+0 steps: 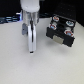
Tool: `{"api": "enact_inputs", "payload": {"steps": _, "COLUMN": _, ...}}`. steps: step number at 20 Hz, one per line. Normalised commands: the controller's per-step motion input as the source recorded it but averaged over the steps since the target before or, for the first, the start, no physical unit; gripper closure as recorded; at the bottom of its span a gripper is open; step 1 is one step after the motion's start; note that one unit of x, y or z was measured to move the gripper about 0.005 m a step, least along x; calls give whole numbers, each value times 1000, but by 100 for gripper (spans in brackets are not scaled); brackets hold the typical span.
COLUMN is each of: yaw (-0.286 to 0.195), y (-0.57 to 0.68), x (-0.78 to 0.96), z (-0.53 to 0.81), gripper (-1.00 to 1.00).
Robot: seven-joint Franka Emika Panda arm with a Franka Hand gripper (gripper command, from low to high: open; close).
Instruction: Open the kcup holder, insert the kcup into the holder, and close the kcup holder
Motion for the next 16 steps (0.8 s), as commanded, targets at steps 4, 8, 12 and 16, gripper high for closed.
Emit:
{"api": "enact_inputs", "payload": {"steps": 4, "yaw": -98, "y": -15, "x": 125, "z": 28, "gripper": 100}}
{"api": "enact_inputs", "payload": {"steps": 8, "yaw": -127, "y": 4, "x": 159, "z": -10, "gripper": -100}}
{"api": "enact_inputs", "payload": {"steps": 12, "yaw": -117, "y": 9, "x": 72, "z": 39, "gripper": 100}}
{"api": "enact_inputs", "payload": {"steps": 16, "yaw": -137, "y": 37, "x": 91, "z": 96, "gripper": 100}}
